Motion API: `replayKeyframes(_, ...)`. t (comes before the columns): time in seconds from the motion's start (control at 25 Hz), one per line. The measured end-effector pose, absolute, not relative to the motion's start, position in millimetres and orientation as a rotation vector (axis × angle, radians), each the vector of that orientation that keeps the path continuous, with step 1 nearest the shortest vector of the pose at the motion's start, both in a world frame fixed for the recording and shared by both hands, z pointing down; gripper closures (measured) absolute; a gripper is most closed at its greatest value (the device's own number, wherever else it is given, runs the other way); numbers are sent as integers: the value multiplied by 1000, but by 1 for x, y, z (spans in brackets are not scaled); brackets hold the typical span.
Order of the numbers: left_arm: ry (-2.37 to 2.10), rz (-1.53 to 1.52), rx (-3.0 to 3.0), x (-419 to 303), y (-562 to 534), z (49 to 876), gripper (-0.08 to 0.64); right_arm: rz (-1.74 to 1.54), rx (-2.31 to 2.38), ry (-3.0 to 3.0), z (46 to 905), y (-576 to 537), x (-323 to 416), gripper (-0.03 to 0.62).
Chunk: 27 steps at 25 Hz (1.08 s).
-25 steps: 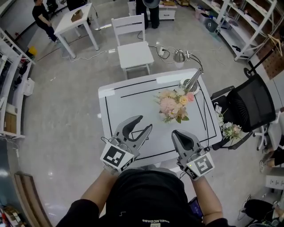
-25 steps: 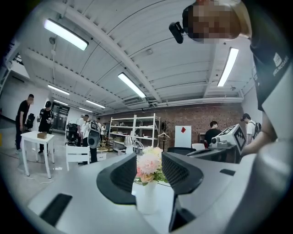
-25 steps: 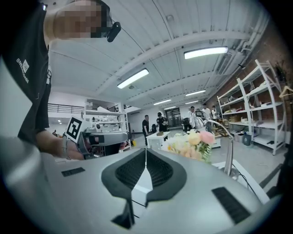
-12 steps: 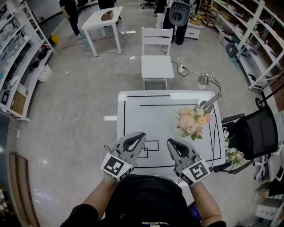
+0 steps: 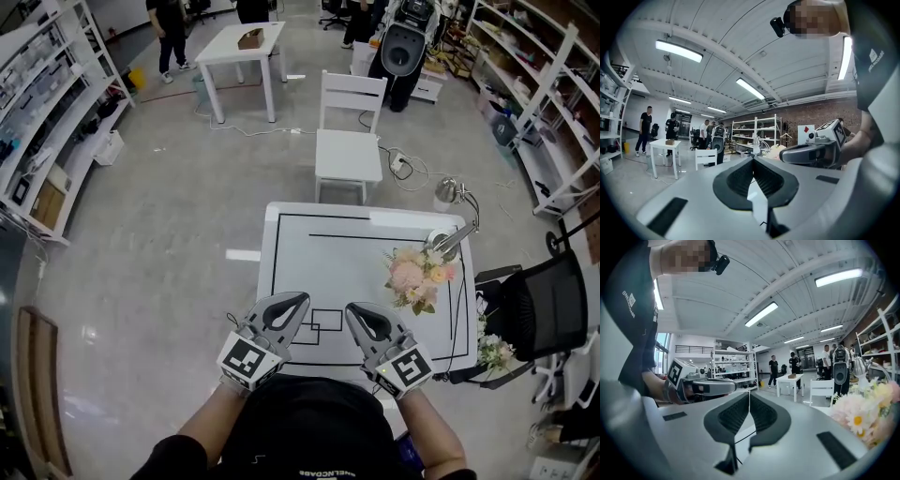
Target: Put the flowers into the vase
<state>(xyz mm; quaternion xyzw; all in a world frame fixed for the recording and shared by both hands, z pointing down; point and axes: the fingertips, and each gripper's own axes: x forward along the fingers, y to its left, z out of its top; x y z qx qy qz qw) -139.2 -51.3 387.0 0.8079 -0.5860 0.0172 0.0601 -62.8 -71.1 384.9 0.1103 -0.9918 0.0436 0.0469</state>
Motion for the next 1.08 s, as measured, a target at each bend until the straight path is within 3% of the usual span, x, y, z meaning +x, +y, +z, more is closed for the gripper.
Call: replayKeyframes(1.08, -1750, 85, 2428, -135, -53, 397, 554, 121, 361, -2990, 393, -71, -49, 581)
